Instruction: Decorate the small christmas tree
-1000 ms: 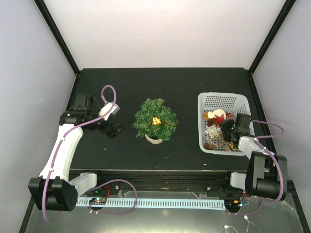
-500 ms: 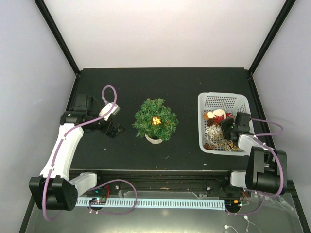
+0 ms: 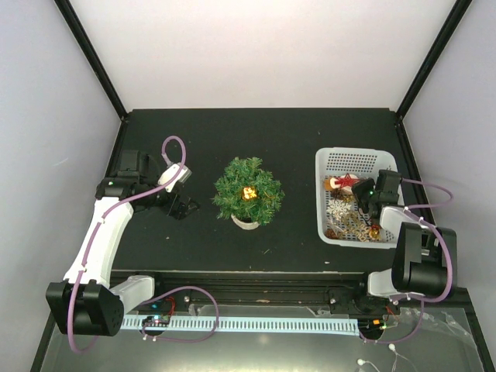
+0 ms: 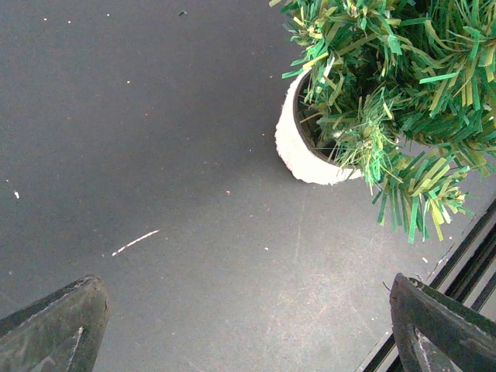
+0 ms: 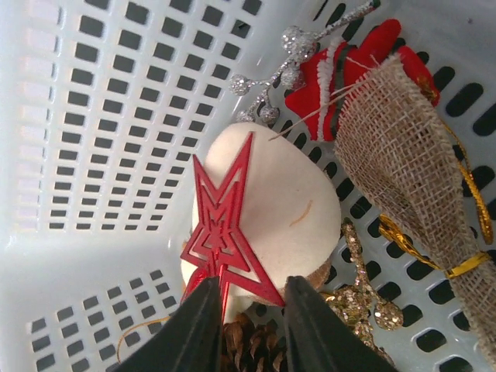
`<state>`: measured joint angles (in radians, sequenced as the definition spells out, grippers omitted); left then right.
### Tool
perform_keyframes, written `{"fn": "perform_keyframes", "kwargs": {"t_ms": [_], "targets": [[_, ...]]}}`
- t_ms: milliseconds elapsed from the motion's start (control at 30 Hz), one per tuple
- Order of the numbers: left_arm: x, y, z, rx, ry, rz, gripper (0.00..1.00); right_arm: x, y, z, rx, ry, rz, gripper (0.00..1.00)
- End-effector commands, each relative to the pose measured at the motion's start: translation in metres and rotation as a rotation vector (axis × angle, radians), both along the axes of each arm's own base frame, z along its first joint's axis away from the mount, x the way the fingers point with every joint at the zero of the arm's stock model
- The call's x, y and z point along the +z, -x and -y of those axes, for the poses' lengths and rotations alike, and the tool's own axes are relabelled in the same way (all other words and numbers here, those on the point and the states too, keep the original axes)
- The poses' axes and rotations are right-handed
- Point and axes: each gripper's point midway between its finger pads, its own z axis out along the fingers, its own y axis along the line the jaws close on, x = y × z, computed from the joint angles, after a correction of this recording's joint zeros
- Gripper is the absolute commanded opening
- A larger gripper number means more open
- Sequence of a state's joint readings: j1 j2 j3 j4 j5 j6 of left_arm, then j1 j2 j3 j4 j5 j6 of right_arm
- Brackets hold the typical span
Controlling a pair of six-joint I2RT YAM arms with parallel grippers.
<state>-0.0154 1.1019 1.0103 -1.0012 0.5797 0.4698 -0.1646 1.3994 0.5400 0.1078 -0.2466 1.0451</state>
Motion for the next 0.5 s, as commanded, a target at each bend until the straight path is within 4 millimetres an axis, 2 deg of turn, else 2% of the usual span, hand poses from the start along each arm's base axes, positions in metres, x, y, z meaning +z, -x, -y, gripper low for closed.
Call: {"fn": "perform_keyframes", "kwargs": {"t_ms": [0,267,467], "targets": [[0.0,0.0,0.004,-0.003,0.02,-0.004,0.99,0.011,-0.015,0.005,-0.002,0.017,0.063,0.22],[-0.001,0.0,0.004,0.0,0.022,-0.011,0.99,0.005,-0.025,0.005,-0.004,0.004,0.078,0.11],[-0.003,0.001,0.004,-0.001,0.025,-0.02,0.99,0.009,-0.034,0.004,-0.016,-0.026,0.143,0.1]]}}
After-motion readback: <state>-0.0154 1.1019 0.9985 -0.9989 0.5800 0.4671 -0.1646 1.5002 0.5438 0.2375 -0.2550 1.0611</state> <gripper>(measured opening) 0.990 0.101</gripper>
